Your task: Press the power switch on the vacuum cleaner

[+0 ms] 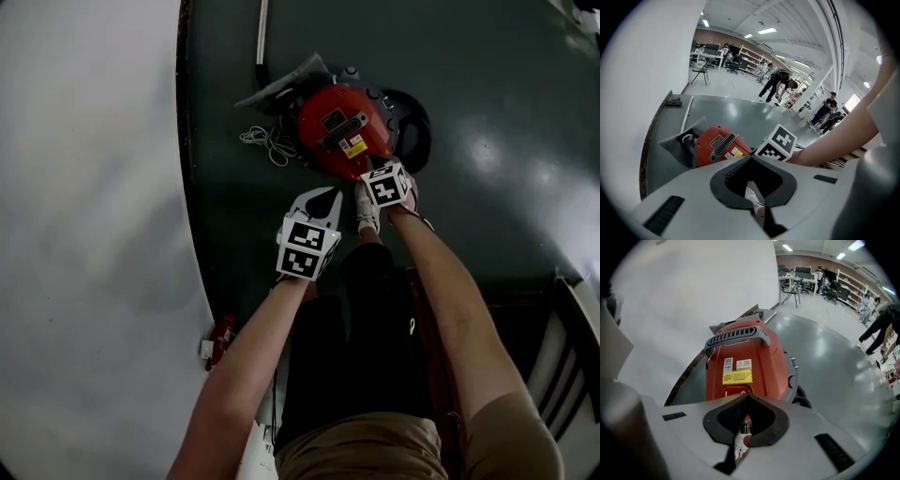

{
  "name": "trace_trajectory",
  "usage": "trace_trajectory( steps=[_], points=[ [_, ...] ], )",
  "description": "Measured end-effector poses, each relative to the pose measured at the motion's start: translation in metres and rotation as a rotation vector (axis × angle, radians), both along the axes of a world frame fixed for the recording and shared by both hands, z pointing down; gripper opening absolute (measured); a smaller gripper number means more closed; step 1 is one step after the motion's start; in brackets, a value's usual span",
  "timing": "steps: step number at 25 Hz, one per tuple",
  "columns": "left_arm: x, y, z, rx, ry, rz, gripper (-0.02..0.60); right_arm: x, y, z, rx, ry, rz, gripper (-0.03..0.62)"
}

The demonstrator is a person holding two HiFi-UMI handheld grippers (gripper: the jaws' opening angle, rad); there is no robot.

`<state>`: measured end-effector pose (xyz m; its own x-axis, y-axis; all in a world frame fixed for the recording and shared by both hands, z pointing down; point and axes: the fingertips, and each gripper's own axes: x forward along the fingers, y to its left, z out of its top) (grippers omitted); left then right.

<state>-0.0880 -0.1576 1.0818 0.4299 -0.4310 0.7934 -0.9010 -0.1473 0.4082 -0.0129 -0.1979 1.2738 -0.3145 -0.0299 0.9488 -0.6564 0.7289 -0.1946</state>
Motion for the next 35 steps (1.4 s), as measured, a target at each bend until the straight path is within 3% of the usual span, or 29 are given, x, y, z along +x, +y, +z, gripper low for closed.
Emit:
trace_trajectory(
  steps=[5,8,12,16,23,28,32,35],
  points=[
    [0.000,-0.009,-0.029,0.042,-0.025,0.045,0.002,0.009,-0.004,-0.006,-0.119,0.085,0.058,0.009],
    [-0.009,-0.018,-0.072,0.070,-0.052,0.041,0.003,-0.006,-0.028,-0.052,-0.092,-0.075,0.130,0.009],
    [-0.016,-0.029,-0.142,0.122,-0.058,-0.013,0.002,-0.008,-0.050,-0.155,-0.018,-0.297,0.194,0.009],
    [0.001,-0.030,-0.220,0.174,-0.034,-0.012,0.002,0.021,-0.053,-0.274,0.059,-0.412,0.213,0.009],
    [0.033,-0.048,-0.352,0.381,0.014,-0.040,0.003,0.043,-0.087,-0.459,0.231,-0.581,0.141,0.009],
    [0.051,-0.026,-0.434,0.482,0.038,-0.023,0.003,0.050,-0.089,-0.599,0.211,-0.774,0.279,0.009],
    [0.035,-0.036,-0.515,0.601,0.053,-0.022,0.002,0.040,-0.085,-0.714,0.299,-0.901,0.218,0.009],
    [0.025,-0.047,-0.576,0.710,0.069,-0.014,0.002,0.037,-0.078,-0.774,0.392,-0.934,0.155,0.009]
  ],
)
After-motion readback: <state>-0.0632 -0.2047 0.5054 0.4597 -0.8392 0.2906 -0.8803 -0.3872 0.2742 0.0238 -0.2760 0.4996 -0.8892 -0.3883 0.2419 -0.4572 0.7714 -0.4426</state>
